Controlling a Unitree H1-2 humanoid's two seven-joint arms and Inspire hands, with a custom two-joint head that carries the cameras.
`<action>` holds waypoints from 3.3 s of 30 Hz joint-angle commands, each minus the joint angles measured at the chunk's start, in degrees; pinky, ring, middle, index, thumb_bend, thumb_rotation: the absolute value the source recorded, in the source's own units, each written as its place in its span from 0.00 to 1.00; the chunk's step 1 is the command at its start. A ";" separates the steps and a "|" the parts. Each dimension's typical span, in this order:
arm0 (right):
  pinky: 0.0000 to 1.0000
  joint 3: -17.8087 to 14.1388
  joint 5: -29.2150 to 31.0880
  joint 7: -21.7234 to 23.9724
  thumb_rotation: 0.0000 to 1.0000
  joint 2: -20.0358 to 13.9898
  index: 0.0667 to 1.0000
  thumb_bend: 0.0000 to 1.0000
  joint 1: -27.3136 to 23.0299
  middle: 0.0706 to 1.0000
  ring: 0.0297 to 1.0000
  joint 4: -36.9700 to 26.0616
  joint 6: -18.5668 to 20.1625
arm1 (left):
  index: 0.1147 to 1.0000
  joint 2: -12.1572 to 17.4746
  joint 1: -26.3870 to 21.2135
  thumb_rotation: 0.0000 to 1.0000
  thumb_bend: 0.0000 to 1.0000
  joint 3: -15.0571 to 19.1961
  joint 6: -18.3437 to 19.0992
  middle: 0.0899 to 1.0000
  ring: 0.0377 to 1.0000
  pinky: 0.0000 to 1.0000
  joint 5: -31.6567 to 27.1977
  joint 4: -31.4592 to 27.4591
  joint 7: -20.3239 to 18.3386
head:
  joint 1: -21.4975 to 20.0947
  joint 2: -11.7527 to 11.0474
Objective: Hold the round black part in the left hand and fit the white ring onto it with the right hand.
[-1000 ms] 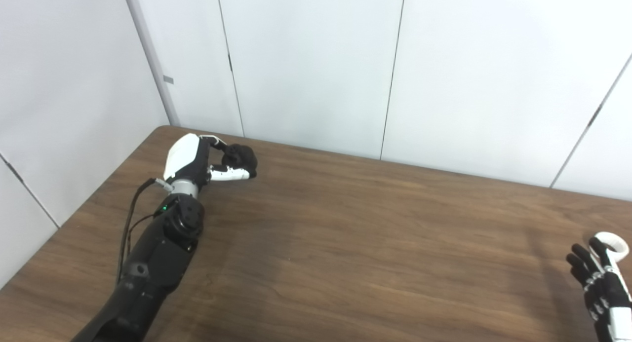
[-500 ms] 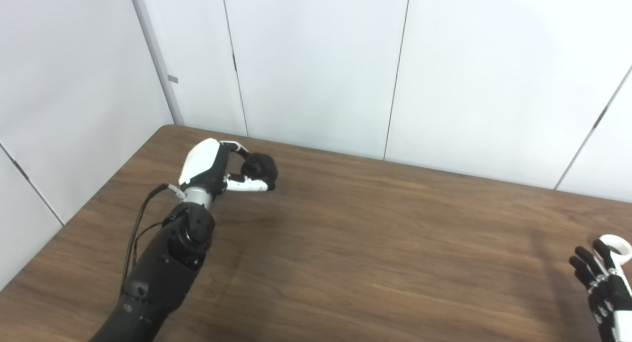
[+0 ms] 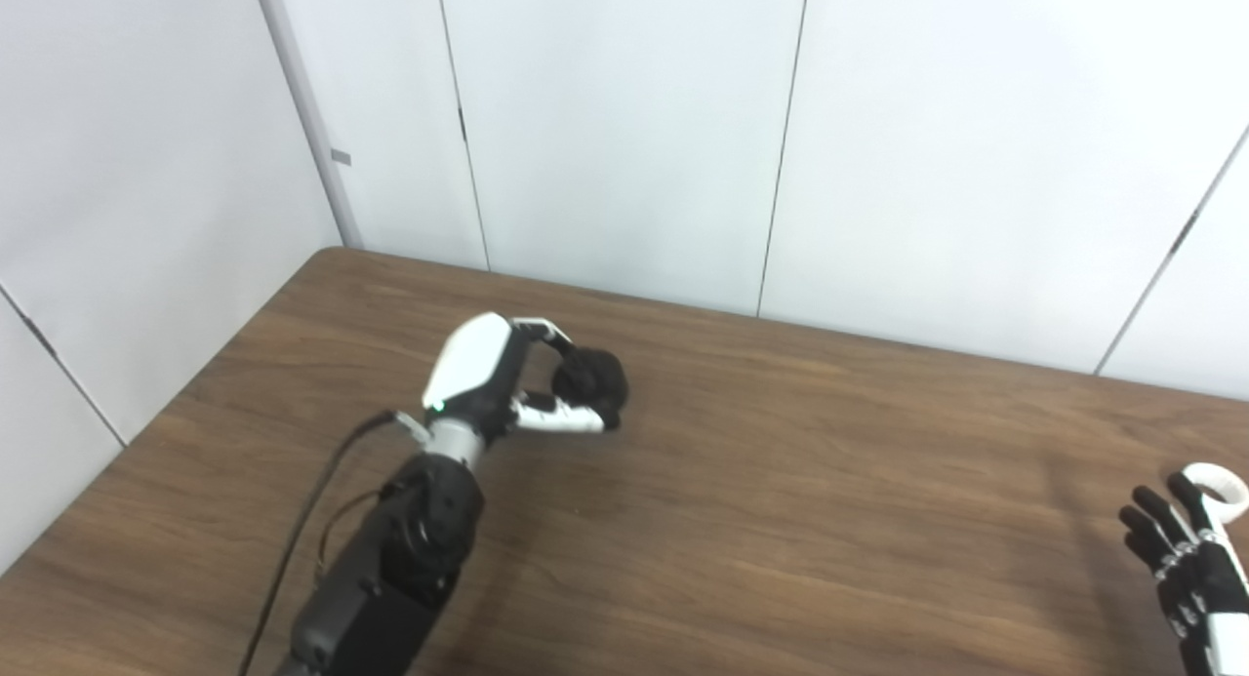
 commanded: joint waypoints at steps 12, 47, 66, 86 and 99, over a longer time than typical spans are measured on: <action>0.92 1.17 0.29 0.37 0.98 1.55 0.96 0.61 4.69 0.92 0.90 6.83 -0.28 | 0.42 -4.48 4.39 0.06 0.52 -7.03 -7.00 0.74 0.86 1.00 11.32 -3.11 3.57 | 0.12 -0.05; 0.90 3.11 -4.55 -1.47 0.97 3.89 0.94 0.62 5.93 0.89 0.88 2.21 1.01 | 0.42 -6.27 10.75 0.05 0.52 -11.81 -17.63 0.73 0.86 1.00 17.32 -3.11 2.39 | -8.96 4.17; 0.99 5.61 -9.53 -3.47 1.00 7.27 0.96 0.53 6.44 0.91 0.90 -6.13 8.96 | 0.42 -4.80 10.89 0.06 0.52 -10.80 -18.73 0.73 0.85 1.00 16.58 -4.99 -1.25 | -16.93 10.72; 0.98 6.45 -10.26 -4.86 1.00 8.51 0.96 0.55 5.71 0.90 0.90 -8.37 11.35 | 0.42 -5.36 11.33 0.06 0.52 -10.47 -19.30 0.73 0.85 1.00 16.94 -5.67 -3.56 | -19.81 13.69; 1.00 5.81 -9.83 -6.01 1.00 8.88 0.97 0.49 4.27 0.92 0.94 -13.02 15.28 | 0.42 -4.85 11.28 0.06 0.52 -11.22 -21.26 0.73 0.85 1.00 16.91 -3.92 -2.17 | -21.40 14.47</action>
